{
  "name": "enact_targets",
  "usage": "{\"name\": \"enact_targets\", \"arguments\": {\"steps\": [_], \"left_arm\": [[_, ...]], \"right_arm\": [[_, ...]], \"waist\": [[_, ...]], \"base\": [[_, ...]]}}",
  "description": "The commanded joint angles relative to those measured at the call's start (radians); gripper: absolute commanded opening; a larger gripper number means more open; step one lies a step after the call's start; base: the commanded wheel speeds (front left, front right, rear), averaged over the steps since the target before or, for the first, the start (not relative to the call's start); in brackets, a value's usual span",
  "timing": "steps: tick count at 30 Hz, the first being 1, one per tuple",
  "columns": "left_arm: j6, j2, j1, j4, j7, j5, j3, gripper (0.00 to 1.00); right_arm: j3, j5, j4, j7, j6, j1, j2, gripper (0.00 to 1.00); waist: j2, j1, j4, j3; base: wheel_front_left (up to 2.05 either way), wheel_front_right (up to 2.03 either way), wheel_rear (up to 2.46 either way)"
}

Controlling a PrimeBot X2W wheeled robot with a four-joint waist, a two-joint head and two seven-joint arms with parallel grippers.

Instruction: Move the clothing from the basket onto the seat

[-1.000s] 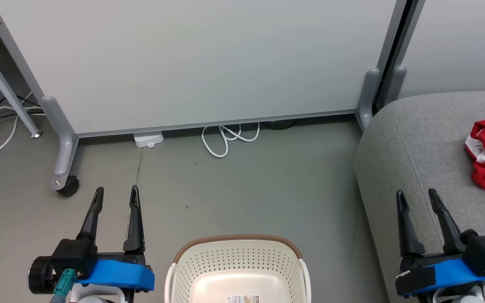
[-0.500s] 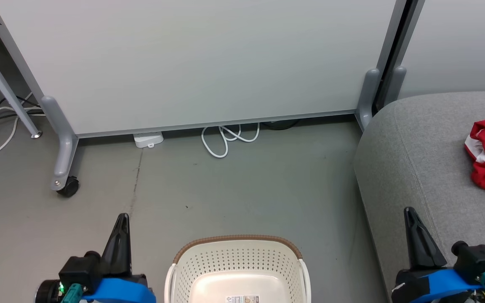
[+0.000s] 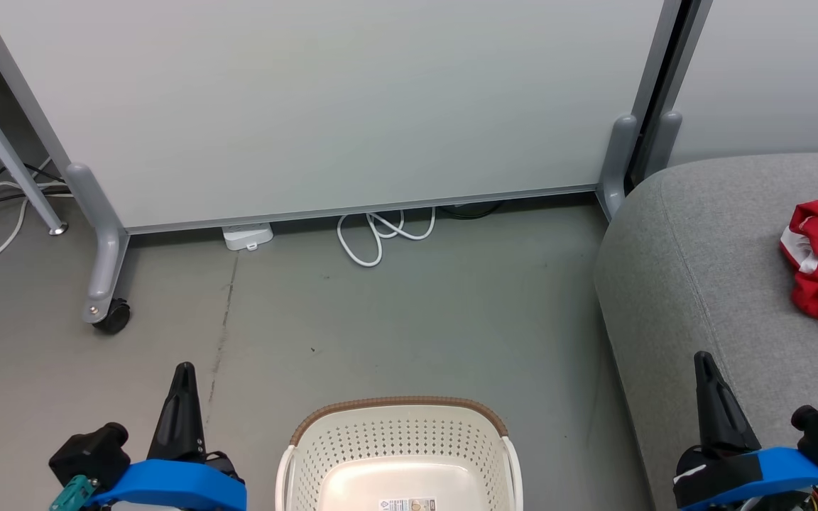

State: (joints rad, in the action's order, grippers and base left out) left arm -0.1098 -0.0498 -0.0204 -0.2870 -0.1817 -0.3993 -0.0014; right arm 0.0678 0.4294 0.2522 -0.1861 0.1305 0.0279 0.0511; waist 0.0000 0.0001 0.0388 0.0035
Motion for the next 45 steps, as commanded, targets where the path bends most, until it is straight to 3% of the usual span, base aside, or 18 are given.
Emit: {"name": "enact_targets", "arguments": {"steps": [1, 21, 45], "left_arm": [[-0.005, -0.001, -0.030, 0.020, 0.007, -0.039, 0.010, 0.00], [-0.010, -0.001, -0.048, 0.028, 0.085, -0.357, 0.039, 0.00], [-0.015, -0.001, -0.065, 0.034, 0.161, -0.660, 0.068, 0.00]], "right_arm": [[0.003, 0.040, -0.015, 0.007, 0.000, 0.022, 0.001, 0.00], [0.015, 0.350, -0.015, 0.086, 0.000, 0.041, 0.001, 0.00], [0.027, 0.646, -0.014, 0.163, 0.000, 0.059, 0.000, 0.00]], "waist": [[0.0000, -0.0001, 0.000, 0.000], [0.0000, -0.0001, -0.007, 0.000], [0.0000, -0.0001, -0.016, 0.000]], "base": [[0.00, 0.00, 0.00], [0.00, 0.00, 0.00], [0.00, 0.00, 0.00]]}}
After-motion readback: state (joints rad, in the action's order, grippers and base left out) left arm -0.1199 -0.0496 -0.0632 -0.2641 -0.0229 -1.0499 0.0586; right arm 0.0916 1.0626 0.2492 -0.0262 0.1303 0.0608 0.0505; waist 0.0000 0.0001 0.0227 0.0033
